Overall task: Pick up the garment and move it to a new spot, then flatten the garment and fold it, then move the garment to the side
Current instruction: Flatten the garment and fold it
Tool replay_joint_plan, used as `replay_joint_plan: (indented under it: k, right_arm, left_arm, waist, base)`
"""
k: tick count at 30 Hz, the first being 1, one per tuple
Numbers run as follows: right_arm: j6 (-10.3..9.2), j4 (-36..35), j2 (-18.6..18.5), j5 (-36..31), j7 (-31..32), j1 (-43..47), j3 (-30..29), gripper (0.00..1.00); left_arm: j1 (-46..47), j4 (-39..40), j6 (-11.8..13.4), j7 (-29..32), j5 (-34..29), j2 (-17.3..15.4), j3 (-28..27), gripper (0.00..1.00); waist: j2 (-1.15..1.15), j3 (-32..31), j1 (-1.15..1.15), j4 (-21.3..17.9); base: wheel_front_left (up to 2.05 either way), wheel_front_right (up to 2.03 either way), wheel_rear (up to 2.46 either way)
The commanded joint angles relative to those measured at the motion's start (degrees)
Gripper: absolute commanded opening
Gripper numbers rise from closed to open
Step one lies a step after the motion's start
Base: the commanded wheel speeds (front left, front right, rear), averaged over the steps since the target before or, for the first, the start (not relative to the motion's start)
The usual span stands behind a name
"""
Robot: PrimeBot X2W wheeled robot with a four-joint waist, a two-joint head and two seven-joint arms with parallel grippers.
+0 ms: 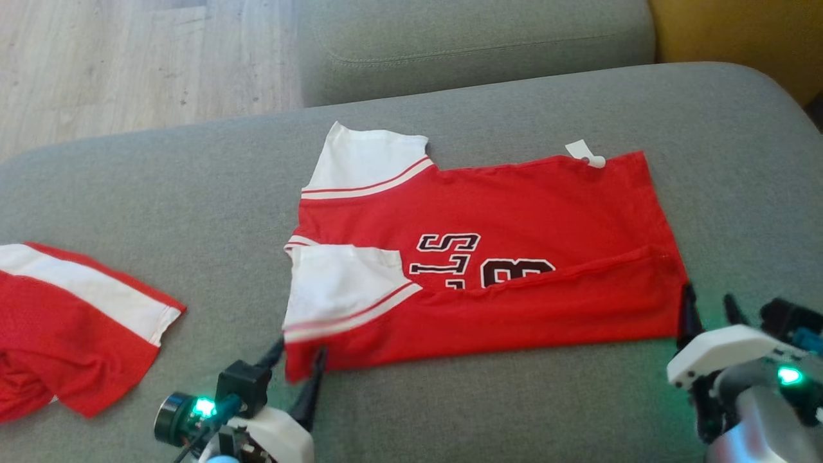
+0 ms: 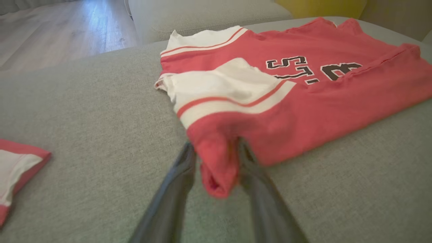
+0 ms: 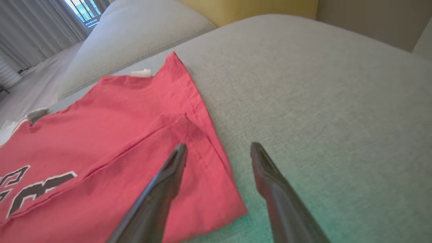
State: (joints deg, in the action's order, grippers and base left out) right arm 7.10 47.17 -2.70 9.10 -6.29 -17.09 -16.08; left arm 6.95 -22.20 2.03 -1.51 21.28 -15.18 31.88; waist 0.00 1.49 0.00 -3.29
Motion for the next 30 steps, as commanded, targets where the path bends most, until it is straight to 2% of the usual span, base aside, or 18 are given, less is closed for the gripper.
replay_joint_plan:
  k: [1, 9, 14, 16, 20, 24, 26, 30]
  right_arm:
    - [0.39, -4.76, -0.18, 0.41, 0.52, -0.66, 1.53, 1.0]
    - [0.39, -21.94, -0.18, 0.02, 3.41, 1.17, 0.9, 1.0]
    - [0.39, -30.36, -0.18, -0.6, 6.8, 0.42, 1.59, 1.0]
    - [0.39, -32.68, -0.18, -0.81, 7.97, -0.67, 2.17, 1.0]
    - [0.39, -35.07, -0.18, -1.39, 9.34, -3.83, 3.41, 1.0]
    - [0.39, -35.41, -0.18, -1.6, 9.58, -7.87, 5.29, 1.0]
    - [0.39, -35.3, -0.18, -1.43, 9.51, -8.85, 5.99, 1.0]
    - [0.39, -34.92, -0.18, -0.79, 8.83, -12.18, 8.59, 1.0]
  left_arm:
    - [2.16, 2.33, 0.67, -0.49, 0.03, -1.36, -2.1, 1.0]
    - [4.69, 5.38, 2.1, -3.96, -0.28, -1.91, -3.89, 1.0]
    - [10.1, 7.61, 1.68, -5.16, -0.65, -2.75, -5.27, 1.0]
    - [13.52, 7.88, 0.64, -4.12, -0.57, -3.33, -5.59, 1.0]
    - [22.6, 6.09, -3.7, 0.46, 0.01, -5.32, -5.59, 1.0]
    - [33.39, 1.26, -8.09, 7.95, 2.11, -7.81, -4.67, 1.0]
    - [35.82, -0.44, -8.64, 10.23, 3.16, -8.39, -4.29, 1.0]
    - [44.29, -6.38, -9.44, 19.08, 7.69, -11.39, -0.81, 1.0]
  waist:
    - [0.0, 0.12, 0.0, -0.21]
    - [0.0, 1.03, 0.0, -1.32]
    - [0.0, 3.18, 0.0, -2.31]
    - [0.0, 4.72, 0.0, -2.9]
    - [0.0, 8.48, 0.0, -4.41]
    - [0.0, 12.76, 0.0, -6.69]
    - [0.0, 13.66, 0.0, -7.38]
    - [0.0, 16.94, 0.0, -10.21]
  base:
    - [0.0, 0.0, 0.0]
    - [0.0, 0.0, 0.0]
    - [0.0, 0.0, 0.0]
    - [0.0, 0.0, 0.0]
    - [0.0, 0.0, 0.0]
    - [0.0, 0.0, 0.0]
    - [0.0, 0.0, 0.0]
    - [0.0, 0.0, 0.0]
